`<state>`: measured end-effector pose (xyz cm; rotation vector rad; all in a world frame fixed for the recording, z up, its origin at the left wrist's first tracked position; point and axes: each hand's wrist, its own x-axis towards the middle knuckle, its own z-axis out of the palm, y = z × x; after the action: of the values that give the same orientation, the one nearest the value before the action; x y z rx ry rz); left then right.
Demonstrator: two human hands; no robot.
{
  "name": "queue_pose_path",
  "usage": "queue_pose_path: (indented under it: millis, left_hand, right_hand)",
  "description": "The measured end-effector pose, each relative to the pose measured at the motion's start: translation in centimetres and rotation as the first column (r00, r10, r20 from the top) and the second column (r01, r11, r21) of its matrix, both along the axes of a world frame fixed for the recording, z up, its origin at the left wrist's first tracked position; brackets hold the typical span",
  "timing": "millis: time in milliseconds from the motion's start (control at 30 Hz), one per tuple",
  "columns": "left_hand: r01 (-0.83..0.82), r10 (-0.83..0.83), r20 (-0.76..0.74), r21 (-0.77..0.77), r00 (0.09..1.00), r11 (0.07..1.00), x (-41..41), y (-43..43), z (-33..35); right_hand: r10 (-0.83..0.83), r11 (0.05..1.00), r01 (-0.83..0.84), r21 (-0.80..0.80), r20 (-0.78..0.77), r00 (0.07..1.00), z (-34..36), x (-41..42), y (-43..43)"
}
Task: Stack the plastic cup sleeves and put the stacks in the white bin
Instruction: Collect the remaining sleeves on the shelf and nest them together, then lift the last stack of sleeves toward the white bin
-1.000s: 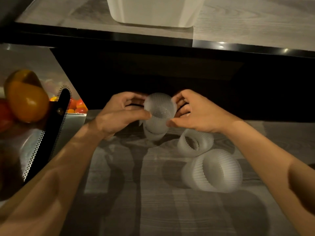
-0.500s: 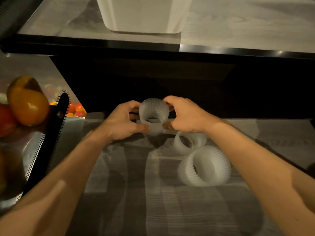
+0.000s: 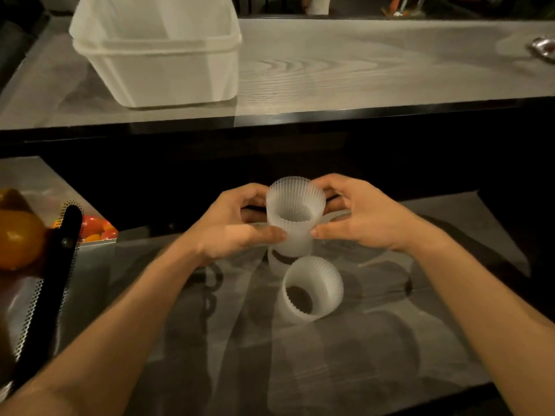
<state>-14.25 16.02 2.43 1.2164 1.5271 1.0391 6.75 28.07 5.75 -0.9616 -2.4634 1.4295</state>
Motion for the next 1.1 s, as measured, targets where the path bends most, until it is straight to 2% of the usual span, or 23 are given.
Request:
queue_pose_path:
  millis: [367, 600, 700, 767, 933, 1100]
  left_hand:
    - [0.011, -0.011, -0.022, -0.02, 1.0, 1.0, 0.6, 0.3, -0.9]
    - [0.052, -0.058, -0.063, -0.091, 0.996, 0.994, 0.2, 0.1, -3.2]
    - [0.091, -0.114, -0.134, -0.171, 0.984, 0.981, 0.2, 0.2, -5.1]
    - [0.084, -0.121, -0.178, -0.199, 0.977, 0.976, 0.5, 0.3, -6.3]
    - [0.057, -0.079, -0.216, -0.106, 0.973, 0.993, 0.6, 0.8, -5.3]
    - [-0.007, 0.019, -0.24, 0.052, 0.971, 0.999, 0.9, 0.8, 0.6]
  right_hand:
    - [-0.04, 0.998, 0.037, -0.057, -0.049, 0.998, -1.6, 1.3, -0.1]
    - [-0.013, 0.994, 0.018, -0.109, 0.049, 0.999, -3.8, 1.2, 0.3]
    - [-0.037, 0.989, 0.056, -0.14, 0.137, 0.99, -5.8, 1.0, 0.4]
    - [-0.044, 0.978, 0.071, -0.196, 0.135, 0.99, -7.1, 0.7, 0.0]
    - [-0.122, 0.967, 0.128, -0.22, 0.04, 0.992, -6.9, 0.3, 0.2]
    - [-0.156, 0.983, 0.141, -0.113, -0.131, 0.979, -0.6, 1.2, 0.0]
